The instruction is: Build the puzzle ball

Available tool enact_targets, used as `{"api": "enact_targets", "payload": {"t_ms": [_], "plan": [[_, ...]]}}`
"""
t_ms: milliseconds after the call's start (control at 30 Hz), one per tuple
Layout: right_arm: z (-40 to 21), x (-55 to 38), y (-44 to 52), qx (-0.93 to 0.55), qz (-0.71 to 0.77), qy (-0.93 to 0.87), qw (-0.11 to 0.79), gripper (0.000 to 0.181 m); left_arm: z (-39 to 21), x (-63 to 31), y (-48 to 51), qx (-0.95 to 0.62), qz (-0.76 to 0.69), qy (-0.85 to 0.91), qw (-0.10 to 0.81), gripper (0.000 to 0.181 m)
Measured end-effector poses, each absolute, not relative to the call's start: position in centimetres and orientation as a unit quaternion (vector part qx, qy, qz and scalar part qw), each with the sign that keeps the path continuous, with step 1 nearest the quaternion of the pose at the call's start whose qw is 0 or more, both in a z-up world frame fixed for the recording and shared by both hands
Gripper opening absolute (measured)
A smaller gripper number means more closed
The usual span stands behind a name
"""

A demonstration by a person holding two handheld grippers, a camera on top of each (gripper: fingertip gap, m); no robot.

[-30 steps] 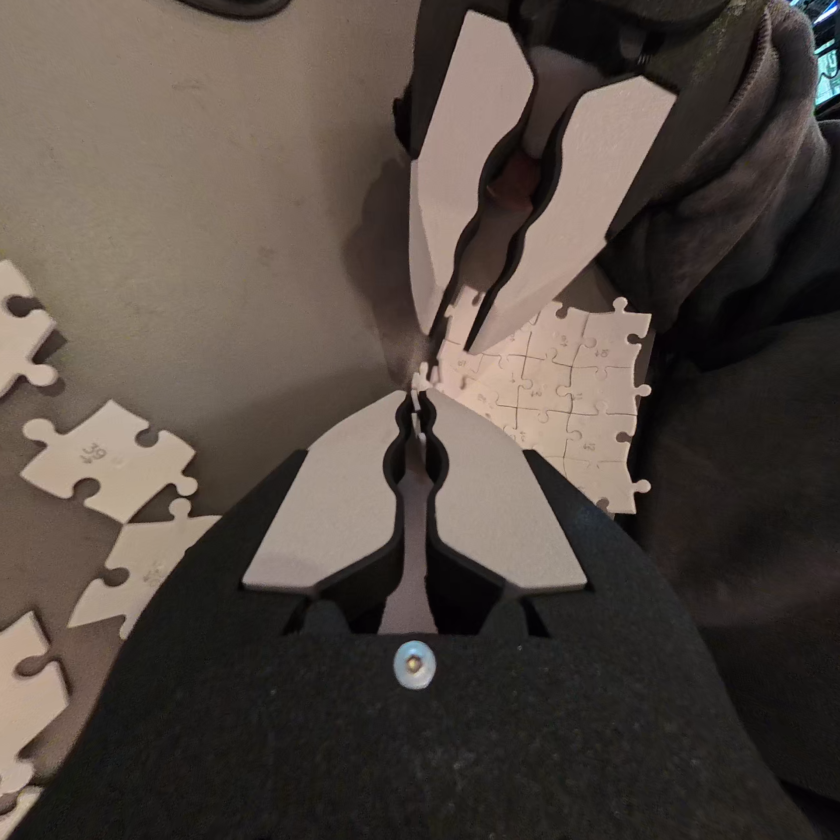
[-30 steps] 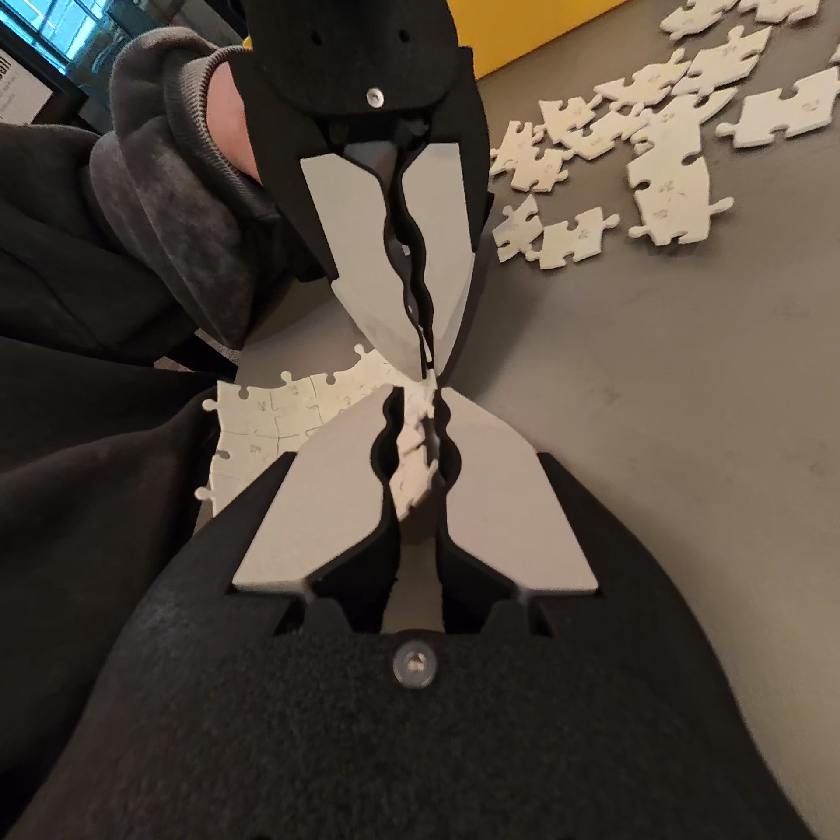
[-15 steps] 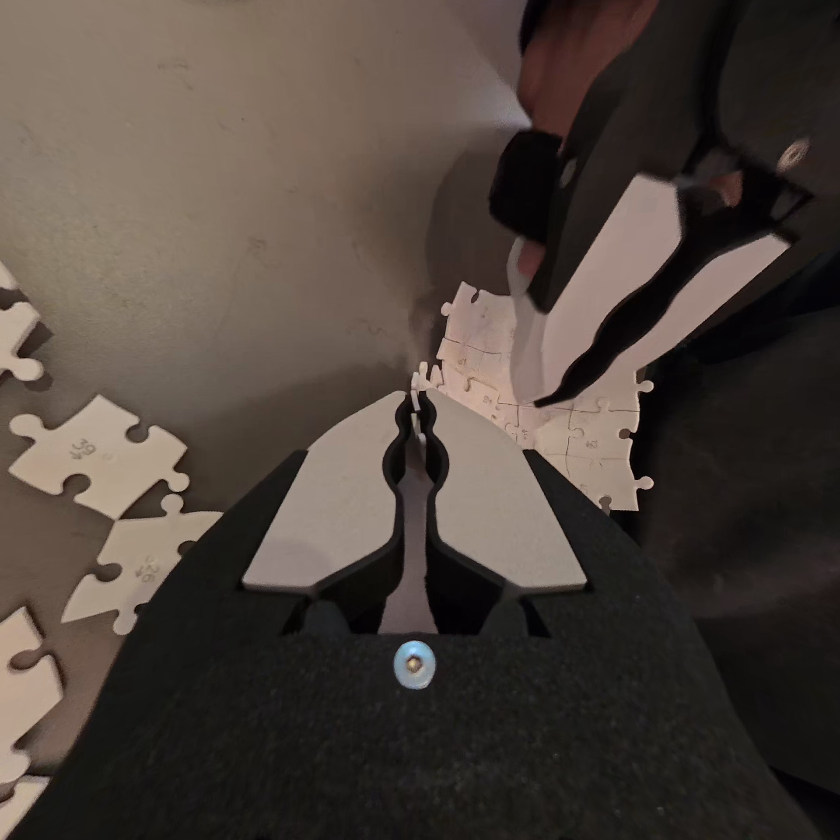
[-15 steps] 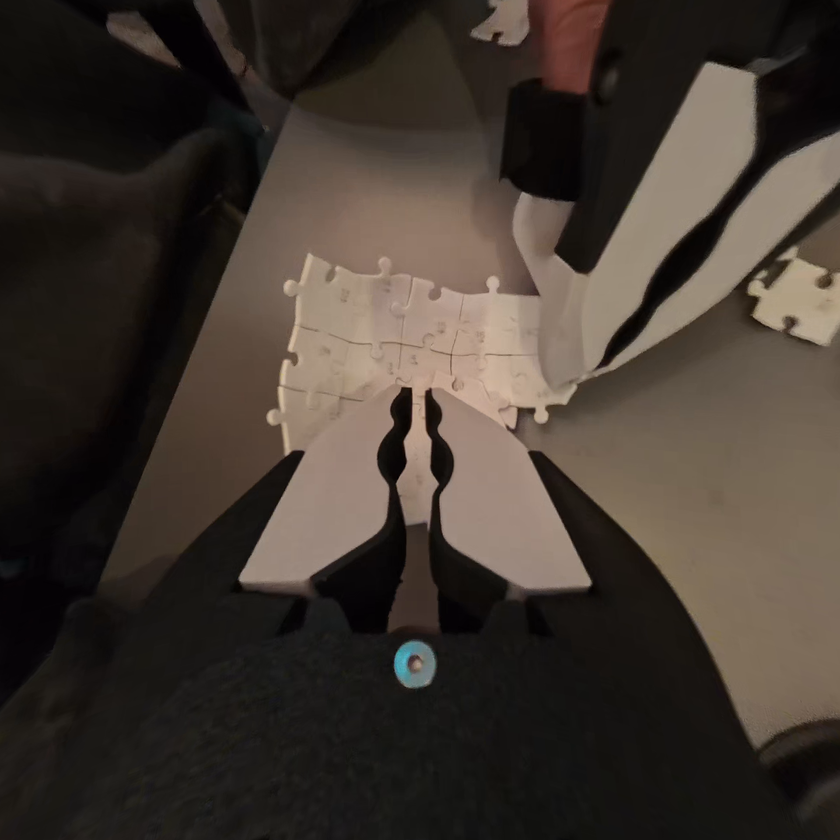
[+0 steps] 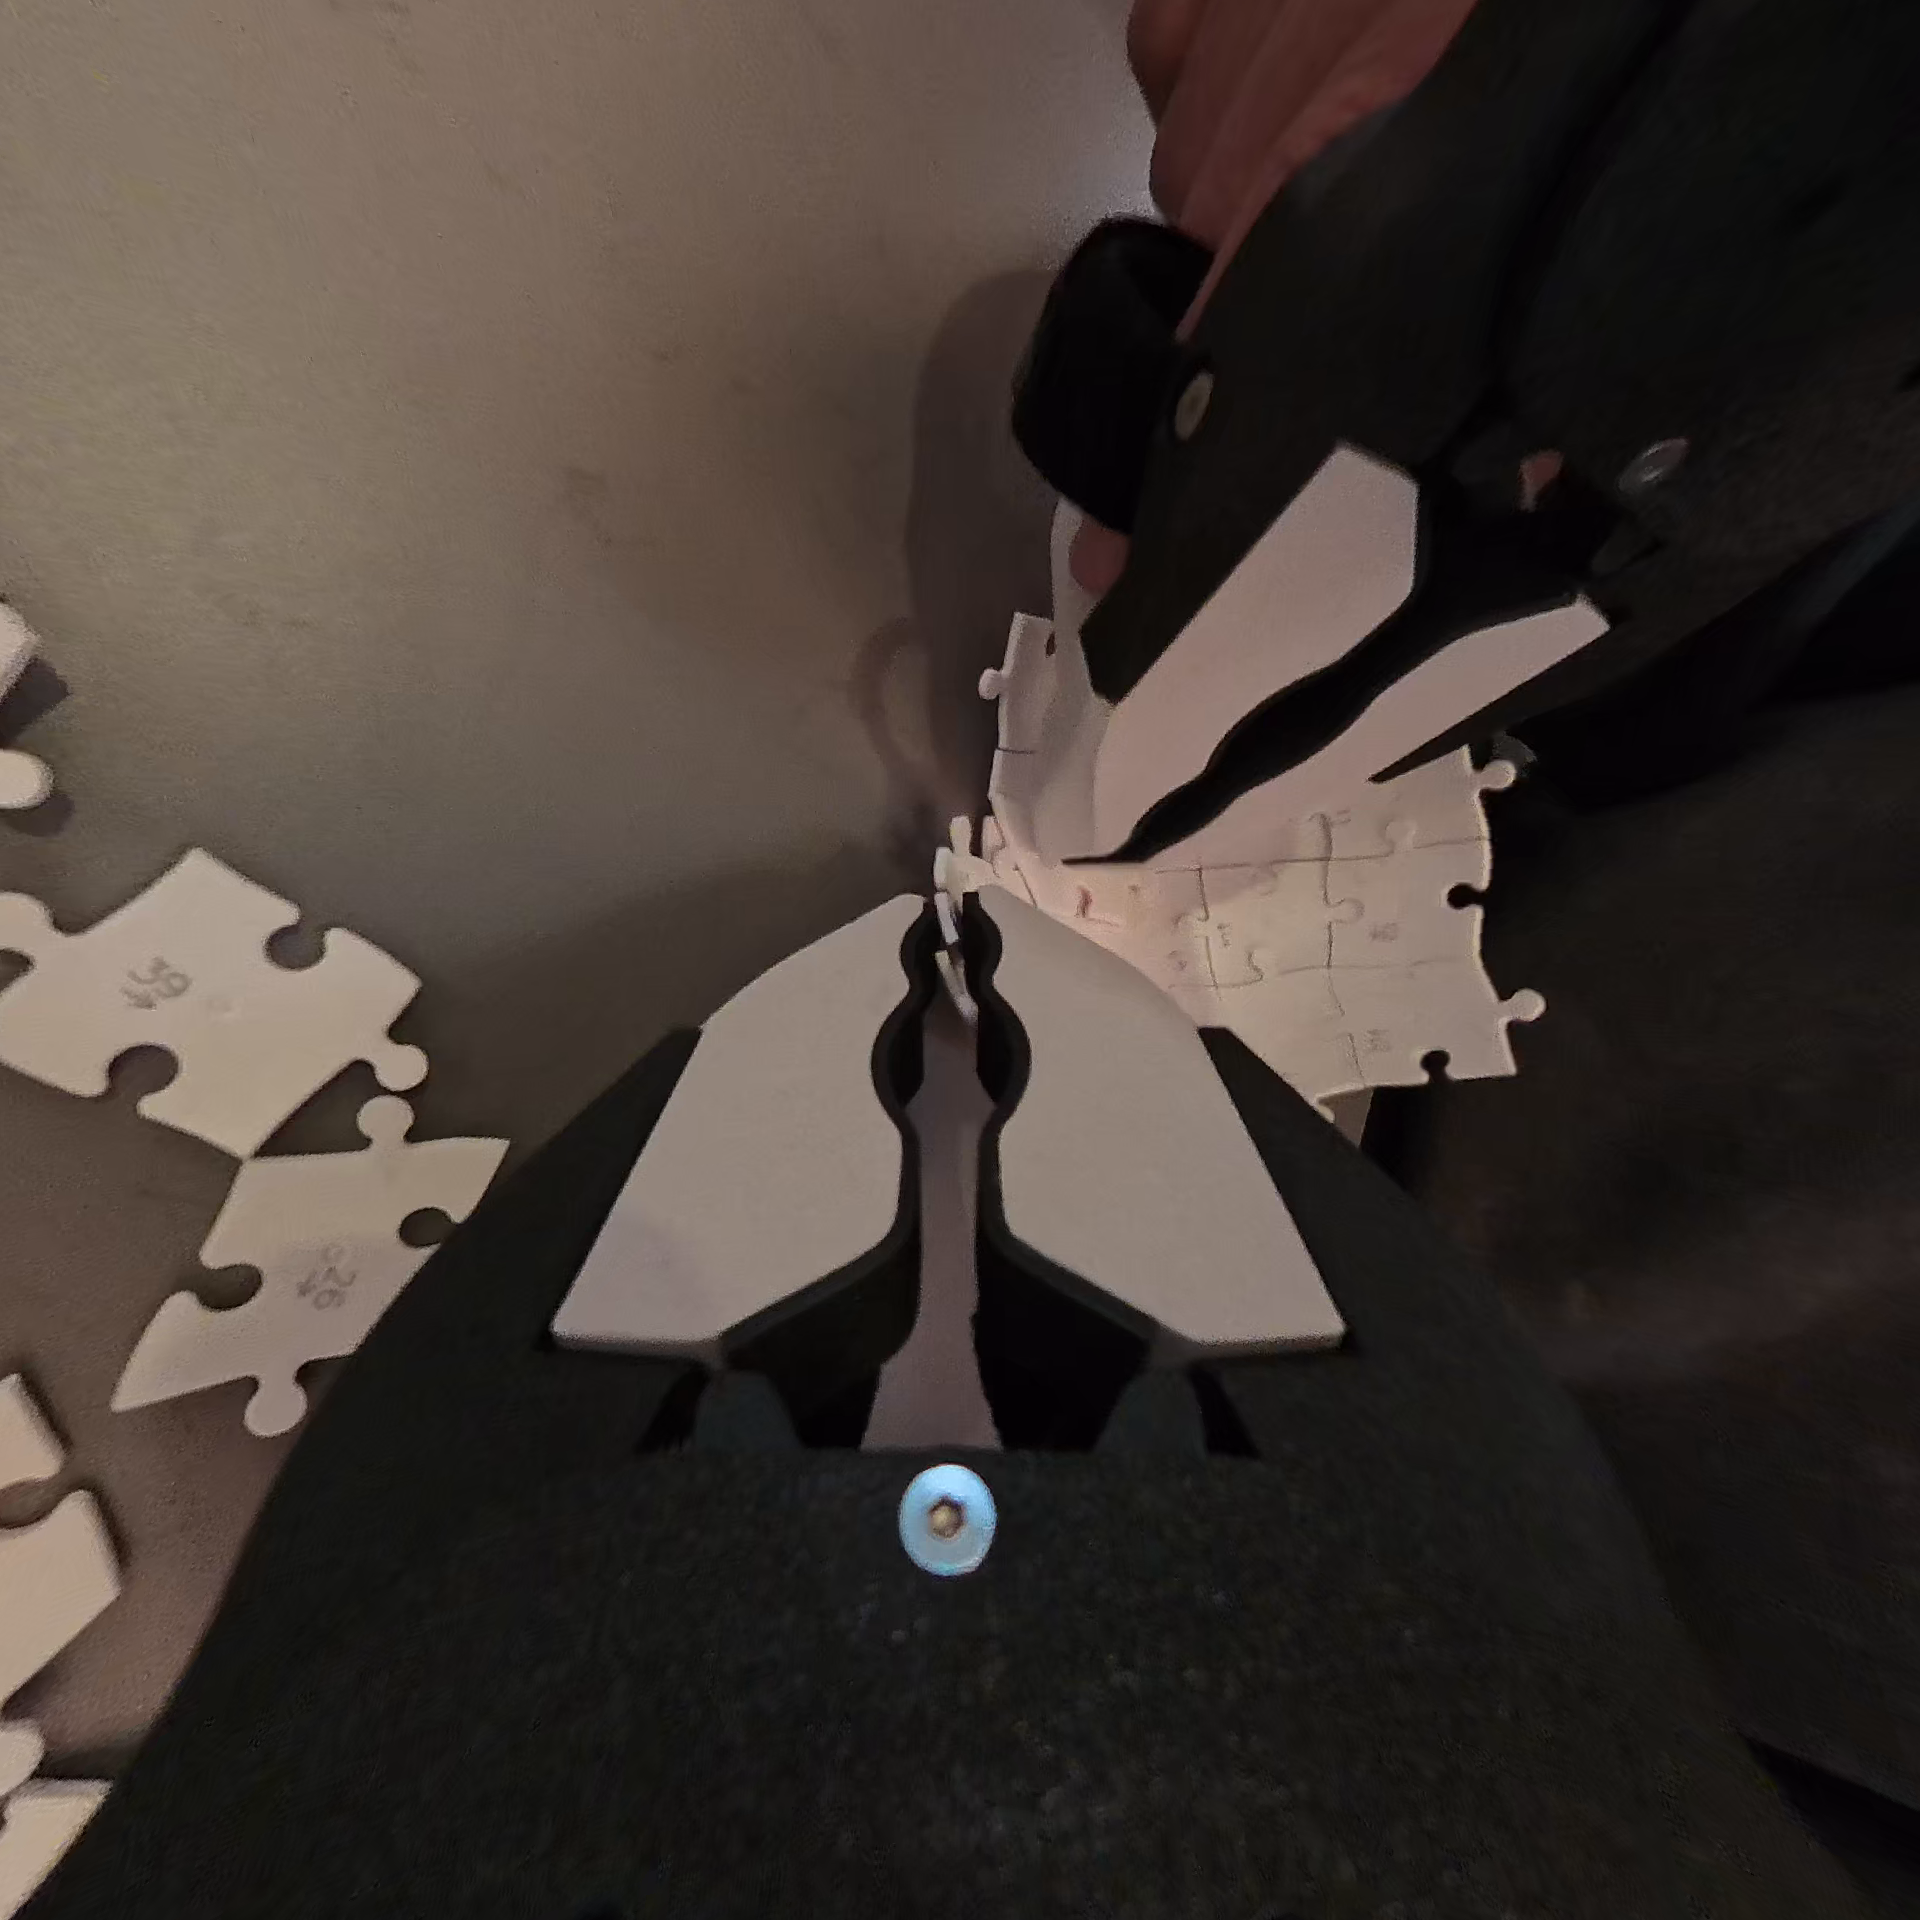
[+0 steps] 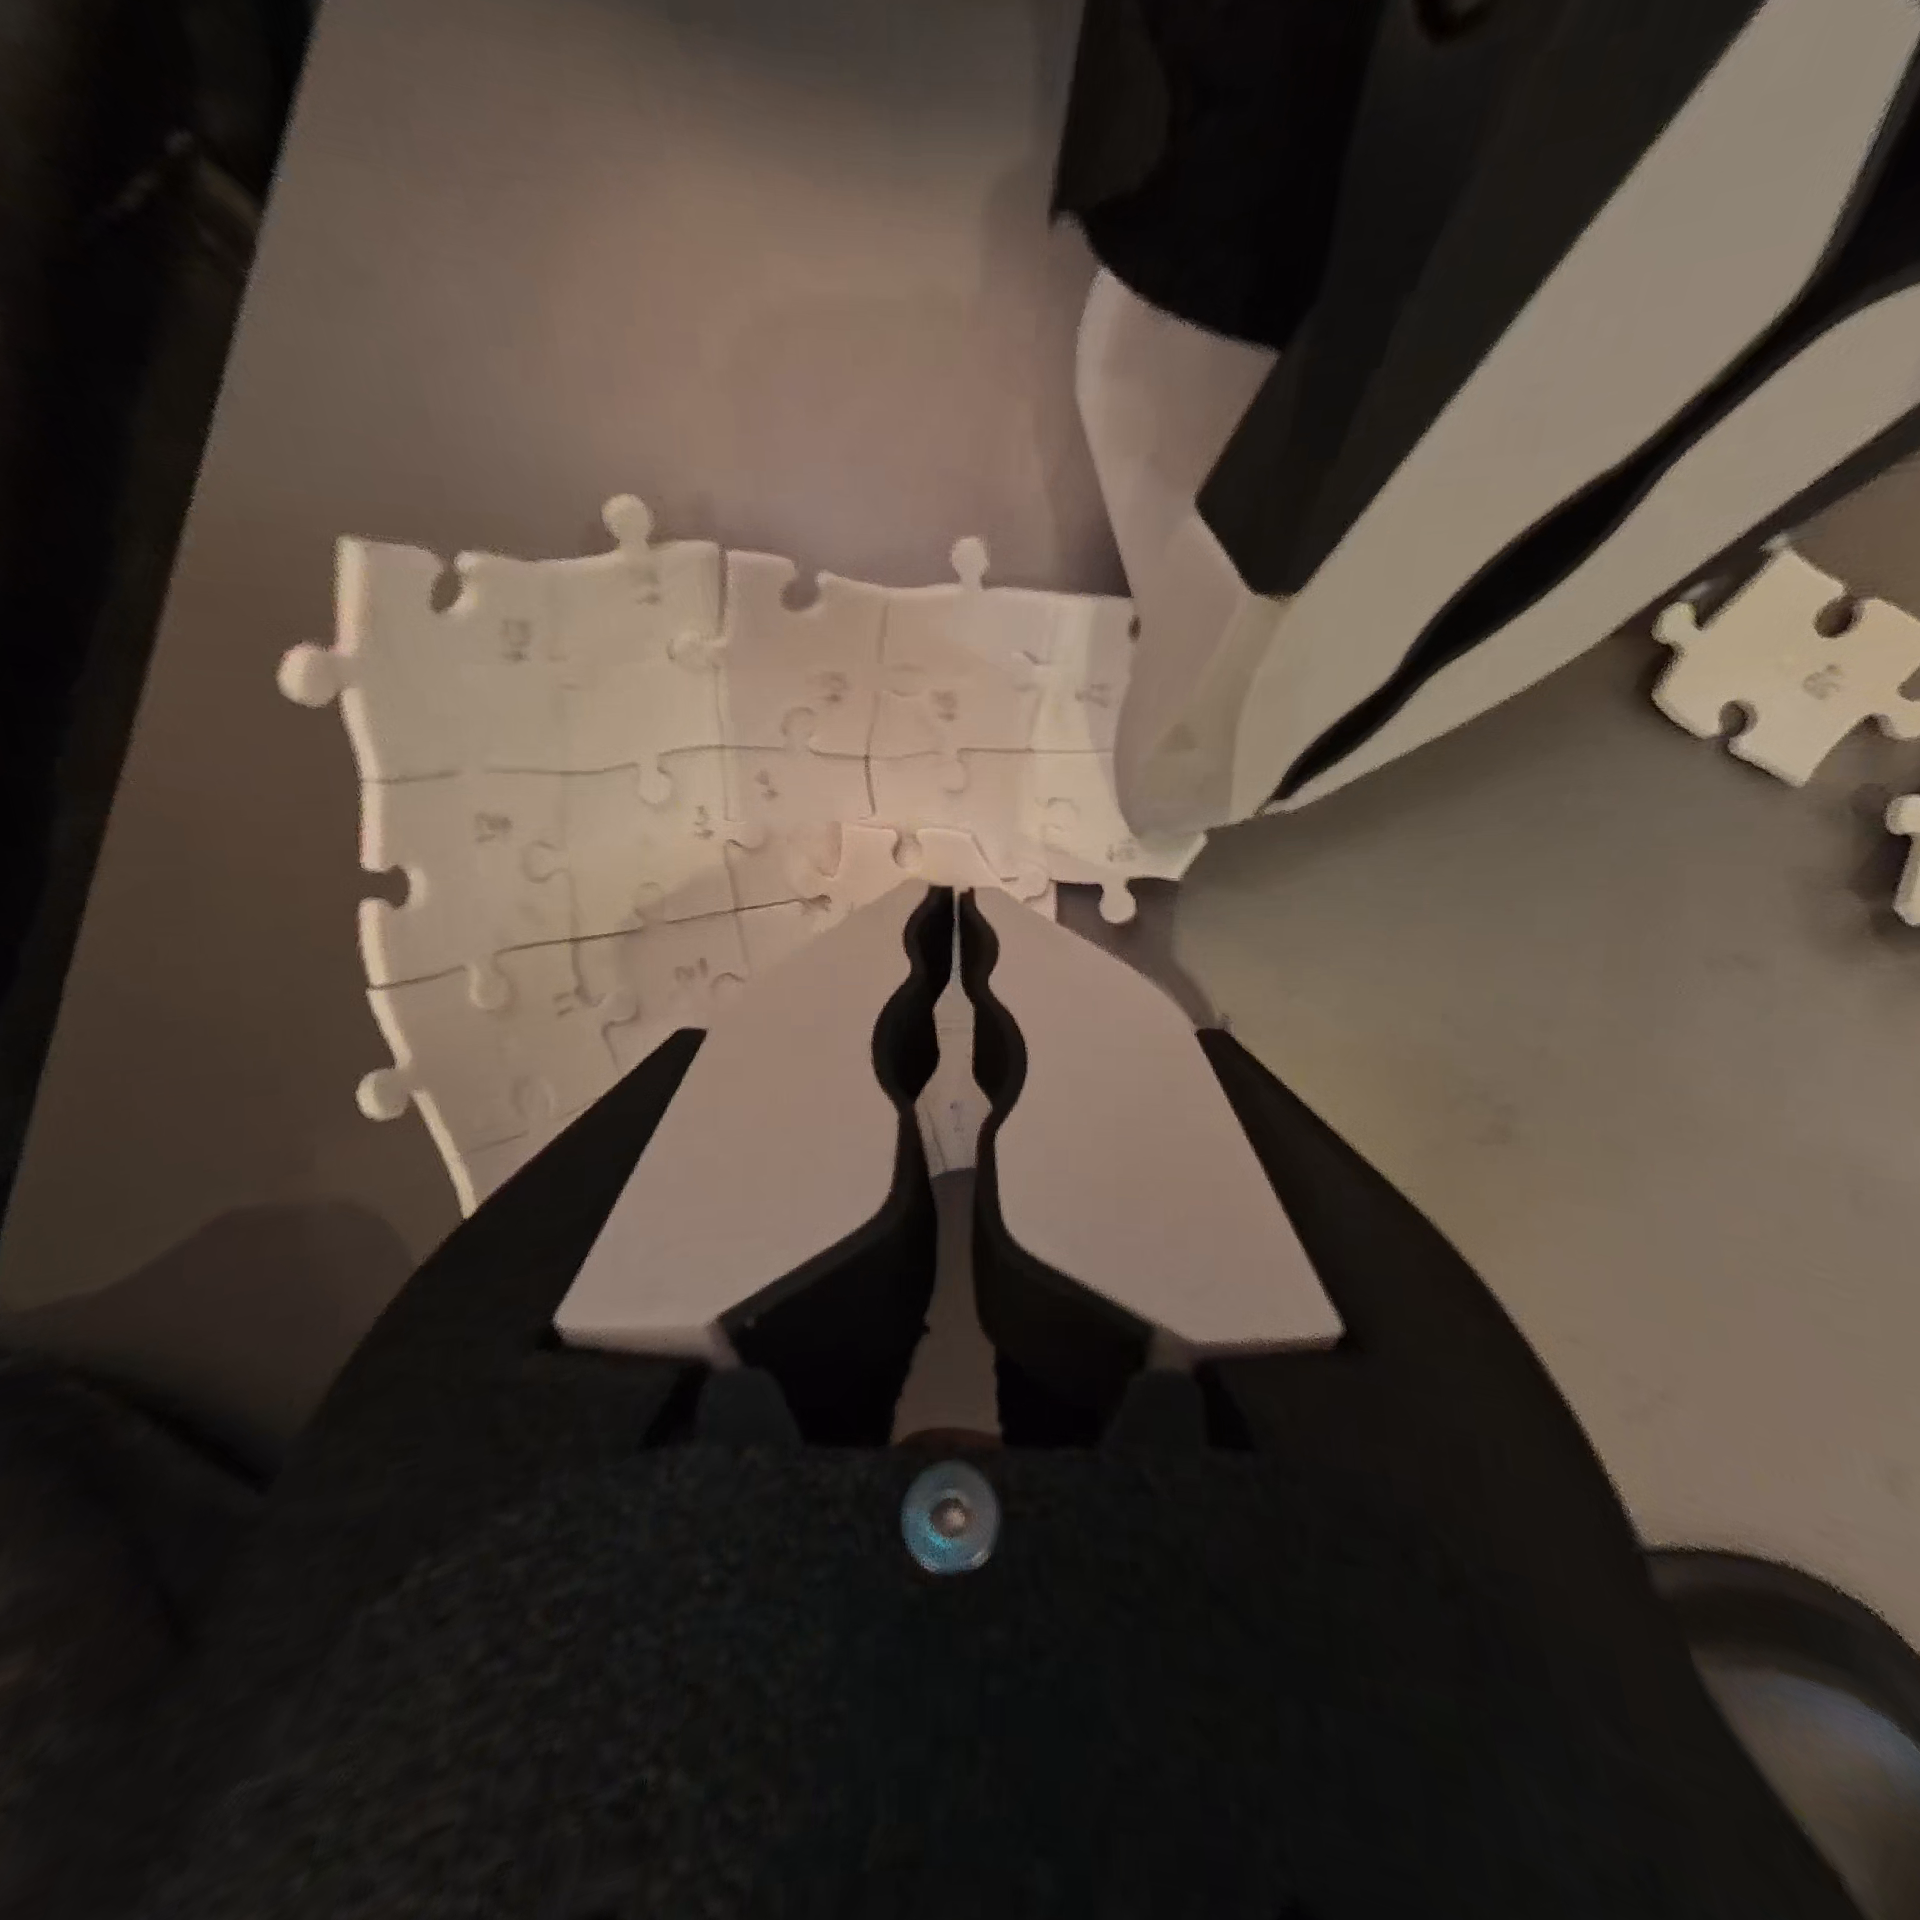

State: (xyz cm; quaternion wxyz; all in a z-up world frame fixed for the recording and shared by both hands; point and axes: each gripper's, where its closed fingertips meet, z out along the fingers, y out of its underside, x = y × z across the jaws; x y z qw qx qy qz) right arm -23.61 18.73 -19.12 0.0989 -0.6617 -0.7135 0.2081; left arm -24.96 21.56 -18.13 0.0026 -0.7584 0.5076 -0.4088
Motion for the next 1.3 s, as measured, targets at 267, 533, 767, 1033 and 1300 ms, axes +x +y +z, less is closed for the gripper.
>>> {"api": "enact_targets", "payload": {"t_ms": [267,533,767,1033,1300], "plan": [[-17.2,-24.0,18.4,-0.639,0.256,-0.719,0.098,0.000,-18.4,-25.1,21.4,-0.763,-0.397,0.510,-0.017,0.004],[-18.4,-24.5,18.6,-0.609,0.240,-0.749,0.105,0.000,-18.4,-25.2,21.3,-0.762,-0.395,0.512,-0.025,0.003],[-18.6,-23.7,20.0,-0.621,0.222,-0.744,0.108,0.002,-18.6,-25.2,21.3,-0.763,-0.398,0.508,-0.033,0.004],[-19.2,-24.2,19.4,-0.603,0.226,-0.755,0.120,0.009,-18.6,-25.3,21.3,-0.764,-0.400,0.506,-0.034,0.004],[-19.0,-23.5,20.8,-0.613,0.193,-0.755,0.133,0.000,-18.6,-25.3,21.3,-0.764,-0.398,0.506,-0.034,0.004]]}}
